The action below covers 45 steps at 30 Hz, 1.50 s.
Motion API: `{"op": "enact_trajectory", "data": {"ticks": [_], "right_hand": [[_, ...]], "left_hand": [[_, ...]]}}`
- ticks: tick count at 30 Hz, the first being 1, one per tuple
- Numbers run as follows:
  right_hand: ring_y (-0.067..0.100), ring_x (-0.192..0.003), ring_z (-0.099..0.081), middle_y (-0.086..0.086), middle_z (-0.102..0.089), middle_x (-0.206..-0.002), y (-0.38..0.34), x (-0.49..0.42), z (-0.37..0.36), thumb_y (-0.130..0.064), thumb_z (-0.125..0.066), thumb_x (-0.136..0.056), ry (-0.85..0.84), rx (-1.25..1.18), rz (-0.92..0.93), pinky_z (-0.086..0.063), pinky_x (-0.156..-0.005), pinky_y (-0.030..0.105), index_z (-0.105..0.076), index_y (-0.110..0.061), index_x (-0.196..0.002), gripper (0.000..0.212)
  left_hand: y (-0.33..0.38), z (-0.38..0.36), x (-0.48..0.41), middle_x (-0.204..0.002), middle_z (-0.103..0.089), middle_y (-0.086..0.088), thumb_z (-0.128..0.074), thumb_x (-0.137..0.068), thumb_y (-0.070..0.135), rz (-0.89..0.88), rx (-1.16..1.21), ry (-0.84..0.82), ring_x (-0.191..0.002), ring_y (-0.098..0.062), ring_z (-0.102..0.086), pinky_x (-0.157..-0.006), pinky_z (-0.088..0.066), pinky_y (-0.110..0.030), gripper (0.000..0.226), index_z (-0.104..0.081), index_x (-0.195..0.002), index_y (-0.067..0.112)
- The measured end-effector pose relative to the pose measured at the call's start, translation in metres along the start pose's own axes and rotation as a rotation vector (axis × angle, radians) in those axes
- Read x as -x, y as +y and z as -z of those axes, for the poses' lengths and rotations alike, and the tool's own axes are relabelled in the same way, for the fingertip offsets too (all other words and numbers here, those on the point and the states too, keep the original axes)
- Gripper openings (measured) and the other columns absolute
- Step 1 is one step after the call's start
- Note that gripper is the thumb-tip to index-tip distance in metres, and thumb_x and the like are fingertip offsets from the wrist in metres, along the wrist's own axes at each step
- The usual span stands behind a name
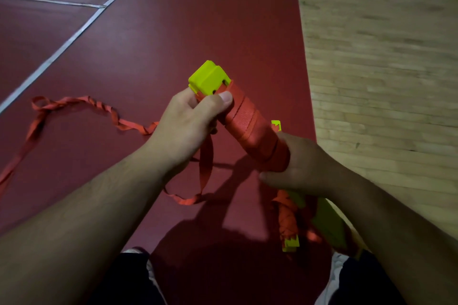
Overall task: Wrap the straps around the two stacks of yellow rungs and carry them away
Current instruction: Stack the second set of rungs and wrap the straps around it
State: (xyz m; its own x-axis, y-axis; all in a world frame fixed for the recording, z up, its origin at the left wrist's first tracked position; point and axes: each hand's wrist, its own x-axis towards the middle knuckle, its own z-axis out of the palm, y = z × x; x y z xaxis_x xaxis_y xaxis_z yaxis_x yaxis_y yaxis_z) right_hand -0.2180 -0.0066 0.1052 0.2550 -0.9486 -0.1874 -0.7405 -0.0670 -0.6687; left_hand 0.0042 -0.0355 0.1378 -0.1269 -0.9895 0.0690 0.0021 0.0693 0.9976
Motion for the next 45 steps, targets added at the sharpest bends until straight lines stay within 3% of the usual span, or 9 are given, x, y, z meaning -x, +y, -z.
{"op": "enact_trajectory", "data": {"ticks": [5,11,13,16,19,22,27,35,45], "right_hand": [[-0.007,-0.054,-0.057,-0.016,-0.065,-0.063,-0.001,0.003,-0.011,-0.006,-0.087,-0.071,-0.099,-0.252,0.019,-0.043,-0.052,0.009,-0.058,-0.024,-0.087,0.037],[0.005,-0.067,-0.060,-0.009,-0.065,-0.075,0.007,-0.002,-0.014,-0.034,-0.084,-0.069,0.147,-0.040,-0.068,-0.044,-0.057,0.024,-0.058,-0.031,-0.087,0.032],[0.009,-0.069,-0.061,-0.008,-0.064,-0.074,0.009,-0.003,-0.009,-0.040,-0.082,-0.068,0.194,0.031,-0.093,-0.046,-0.059,0.029,-0.055,-0.034,-0.085,0.032],[0.014,-0.072,-0.063,-0.008,-0.064,-0.074,0.010,-0.002,-0.006,-0.045,-0.078,-0.067,0.234,0.092,-0.114,-0.051,-0.063,0.035,-0.055,-0.034,-0.091,0.036],[0.006,-0.066,-0.060,-0.008,-0.062,-0.070,0.010,-0.001,-0.007,-0.041,-0.080,-0.069,0.239,0.079,-0.107,-0.047,-0.057,0.030,-0.052,-0.033,-0.082,0.032],[-0.002,-0.060,-0.056,-0.008,-0.060,-0.066,0.010,0.000,-0.009,-0.038,-0.081,-0.070,0.238,0.072,-0.088,-0.037,-0.049,0.017,-0.049,-0.032,-0.075,0.033],[0.003,-0.059,-0.055,-0.005,-0.059,-0.065,0.010,-0.002,-0.004,-0.035,-0.082,-0.069,0.270,0.062,-0.075,-0.039,-0.049,0.020,-0.050,-0.025,-0.075,0.034],[0.001,-0.060,-0.055,-0.006,-0.060,-0.067,0.012,-0.002,-0.008,-0.040,-0.082,-0.068,0.257,0.062,-0.090,-0.039,-0.050,0.019,-0.052,-0.027,-0.077,0.033],[0.004,-0.060,-0.056,-0.004,-0.060,-0.066,0.010,-0.002,-0.004,-0.034,-0.081,-0.068,0.281,0.067,-0.088,-0.041,-0.052,0.026,-0.050,-0.027,-0.075,0.032]], "left_hand": [[-0.001,-0.003,0.000,-0.065,-0.051,0.004,-0.063,-0.073,0.049,-0.022,-0.057,-0.042,-0.060,-0.016,-0.049,-0.062,-0.045,-0.040,0.027,-0.057,-0.074,0.023],[-0.008,0.011,-0.008,-0.072,-0.066,0.014,-0.063,-0.095,0.045,-0.095,-0.336,-0.083,-0.069,0.001,-0.056,-0.067,-0.046,-0.024,0.020,-0.066,-0.087,0.027],[-0.013,0.015,-0.010,-0.081,-0.069,0.007,-0.061,-0.090,0.059,-0.108,-0.471,-0.078,-0.075,-0.008,-0.060,-0.073,-0.049,-0.030,0.032,-0.069,-0.090,0.027],[-0.019,0.013,-0.009,-0.057,-0.051,0.010,-0.063,-0.082,0.068,-0.031,-0.543,0.028,-0.054,-0.007,-0.046,-0.056,-0.038,-0.028,0.050,-0.056,-0.068,0.020],[-0.017,0.012,-0.008,-0.060,-0.064,0.002,-0.060,-0.081,0.073,0.060,-0.377,-0.039,-0.056,-0.022,-0.060,-0.057,-0.045,-0.034,0.056,-0.056,-0.070,0.018],[-0.014,0.012,-0.007,-0.067,-0.067,0.002,-0.055,-0.089,0.069,0.067,-0.328,-0.190,-0.057,-0.019,-0.052,-0.055,-0.041,-0.029,0.055,-0.057,-0.077,0.016],[-0.013,0.020,-0.009,-0.068,-0.058,0.010,-0.051,-0.092,0.054,-0.026,-0.327,-0.239,-0.060,-0.011,-0.049,-0.063,-0.051,-0.046,0.043,-0.056,-0.084,0.011],[-0.015,0.013,-0.010,-0.067,-0.068,0.003,-0.053,-0.102,0.010,0.029,-0.338,-0.136,-0.055,-0.020,-0.059,-0.053,-0.049,-0.027,0.014,-0.064,-0.101,0.019],[-0.010,0.007,-0.002,-0.091,-0.075,-0.002,-0.040,-0.106,0.006,0.036,-0.377,-0.273,-0.066,-0.013,-0.069,-0.058,-0.049,-0.021,0.023,-0.061,-0.096,0.002]]}}
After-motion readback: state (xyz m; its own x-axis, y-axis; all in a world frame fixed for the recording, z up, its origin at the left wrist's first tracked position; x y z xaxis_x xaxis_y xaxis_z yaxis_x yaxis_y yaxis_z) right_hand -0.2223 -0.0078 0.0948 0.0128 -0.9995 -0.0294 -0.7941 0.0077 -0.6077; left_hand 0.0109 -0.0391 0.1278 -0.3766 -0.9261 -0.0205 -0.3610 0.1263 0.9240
